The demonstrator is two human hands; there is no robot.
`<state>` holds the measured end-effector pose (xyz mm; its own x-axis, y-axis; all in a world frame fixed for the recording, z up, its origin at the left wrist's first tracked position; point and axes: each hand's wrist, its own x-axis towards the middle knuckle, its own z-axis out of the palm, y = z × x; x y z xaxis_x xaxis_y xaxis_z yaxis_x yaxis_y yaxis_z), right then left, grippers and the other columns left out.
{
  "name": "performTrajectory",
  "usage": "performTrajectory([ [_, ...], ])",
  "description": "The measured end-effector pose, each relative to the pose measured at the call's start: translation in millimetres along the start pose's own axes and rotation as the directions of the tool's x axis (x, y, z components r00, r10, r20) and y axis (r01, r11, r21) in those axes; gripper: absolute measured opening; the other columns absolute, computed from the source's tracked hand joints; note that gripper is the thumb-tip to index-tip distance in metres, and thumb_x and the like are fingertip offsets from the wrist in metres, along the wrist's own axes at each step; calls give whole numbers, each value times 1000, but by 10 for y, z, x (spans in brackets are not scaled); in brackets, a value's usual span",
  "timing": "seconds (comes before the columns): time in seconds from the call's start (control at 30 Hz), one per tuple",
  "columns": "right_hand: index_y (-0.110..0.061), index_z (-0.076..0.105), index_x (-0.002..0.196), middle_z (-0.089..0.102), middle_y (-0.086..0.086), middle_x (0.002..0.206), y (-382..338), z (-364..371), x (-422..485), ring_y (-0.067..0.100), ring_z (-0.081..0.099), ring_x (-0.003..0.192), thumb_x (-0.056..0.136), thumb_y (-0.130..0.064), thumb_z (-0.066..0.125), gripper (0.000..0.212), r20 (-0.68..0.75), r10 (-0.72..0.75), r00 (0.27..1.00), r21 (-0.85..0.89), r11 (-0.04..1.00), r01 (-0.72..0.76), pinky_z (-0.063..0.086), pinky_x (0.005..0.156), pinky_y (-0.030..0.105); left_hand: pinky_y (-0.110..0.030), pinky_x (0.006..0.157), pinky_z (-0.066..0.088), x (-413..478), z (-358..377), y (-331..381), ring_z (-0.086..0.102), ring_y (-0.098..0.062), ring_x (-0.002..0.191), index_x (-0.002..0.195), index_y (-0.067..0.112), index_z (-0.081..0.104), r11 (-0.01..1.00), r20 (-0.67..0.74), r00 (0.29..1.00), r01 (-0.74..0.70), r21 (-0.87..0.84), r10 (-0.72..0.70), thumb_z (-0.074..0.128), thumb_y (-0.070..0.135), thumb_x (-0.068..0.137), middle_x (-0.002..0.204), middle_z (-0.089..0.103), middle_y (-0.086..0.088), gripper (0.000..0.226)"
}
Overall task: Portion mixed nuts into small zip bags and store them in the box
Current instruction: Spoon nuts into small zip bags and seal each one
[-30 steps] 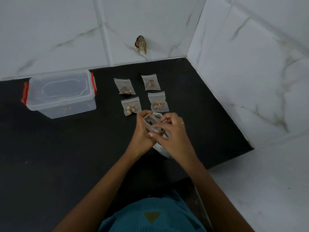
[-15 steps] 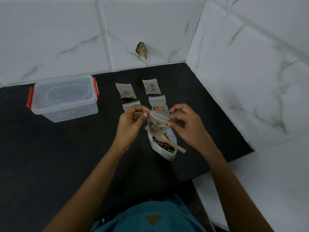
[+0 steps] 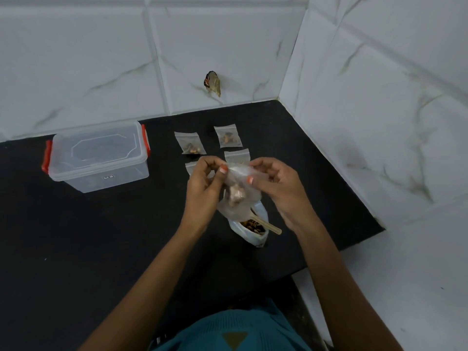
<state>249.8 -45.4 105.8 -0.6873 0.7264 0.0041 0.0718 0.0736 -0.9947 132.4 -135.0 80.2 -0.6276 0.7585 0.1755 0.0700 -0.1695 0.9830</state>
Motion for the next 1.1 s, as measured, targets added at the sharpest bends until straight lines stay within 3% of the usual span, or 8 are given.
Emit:
performTrajectory([
  [0.07, -21, 58, 91, 61, -6, 93, 3, 10, 19, 7, 61, 88, 80, 2, 63, 27, -85, -52, 995, -110, 993, 43, 51, 69, 12, -24, 76, 52, -18, 21, 13, 59, -2, 83, 89, 23, 52, 999, 27, 999, -18, 32, 17, 48, 4, 93, 89, 57, 6, 19],
  [0.2, -19, 58, 91, 62, -1, 95, -21, 42, 7, 5, 62, 84, 80, 1, 64, 24, 37, 33, 999, 5, 999, -33, 55, 68, 22, -20, 76, 52, 9, 1, -10, 61, -1, 82, 90, 24, 53, 1000, -54, 998, 14, 18, -13, 51, 6, 92, 88, 60, 7, 18],
  [0.3, -24, 57, 87, 61, -7, 90, -7, 17, 52, 2, 62, 81, 79, -3, 67, 25, -83, -3, 997, -88, 996, -4, 51, 64, 12, -24, 79, 52, 20, 0, -29, 62, -5, 86, 89, 25, 55, 998, -30, 1000, 9, 66, -7, 53, 4, 90, 89, 61, 8, 21],
  [0.4, -19, 59, 92, 63, -3, 93, -18, 13, 69, 10, 64, 86, 79, 2, 64, 25, 43, 91, 995, 78, 992, -95, 56, 71, 22, -26, 75, 53, 32, 5, -15, 62, -3, 81, 88, 26, 54, 999, -71, 997, 16, 39, -13, 52, 6, 91, 87, 60, 11, 20],
  [0.5, -18, 60, 93, 63, -4, 93, -11, 6, 94, 9, 64, 88, 79, 2, 65, 25, -45, 68, 997, -35, 997, -70, 55, 73, 18, -30, 78, 53, 59, 5, -23, 61, -9, 85, 89, 26, 53, 997, -47, 999, -5, 83, 9, 51, 6, 92, 89, 59, 8, 21],
  [0.6, -14, 62, 98, 66, 0, 95, -5, 16, 106, 13, 66, 89, 80, 1, 63, 23, -18, 153, 988, 183, 972, -147, 56, 78, 27, -29, 77, 53, 78, 9, -18, 61, -6, 82, 90, 24, 53, 1000, -57, 998, 5, 21, -4, 50, 6, 92, 89, 59, 7, 18],
  [0.87, -12, 67, 95, 71, -2, 88, 26, 30, 165, 3, 68, 80, 80, -8, 66, 15, -162, 215, 963, 187, 965, -184, 50, 62, 12, -25, 83, 54, 120, -28, 0, 62, -8, 97, 108, 28, 52, 980, 62, 988, 146, -138, -138, 51, 33, 82, 104, 60, 2, 27],
  [1.1, -12, 67, 88, 68, -1, 89, 23, 87, 202, 0, 65, 81, 80, -4, 65, 12, -140, 138, 980, 144, 983, -118, 51, 67, 13, -25, 78, 54, 226, -39, 2, 65, -17, 91, 89, 22, 61, 993, 78, 992, 94, 66, -99, 64, 15, 83, 98, 65, -9, 9],
])
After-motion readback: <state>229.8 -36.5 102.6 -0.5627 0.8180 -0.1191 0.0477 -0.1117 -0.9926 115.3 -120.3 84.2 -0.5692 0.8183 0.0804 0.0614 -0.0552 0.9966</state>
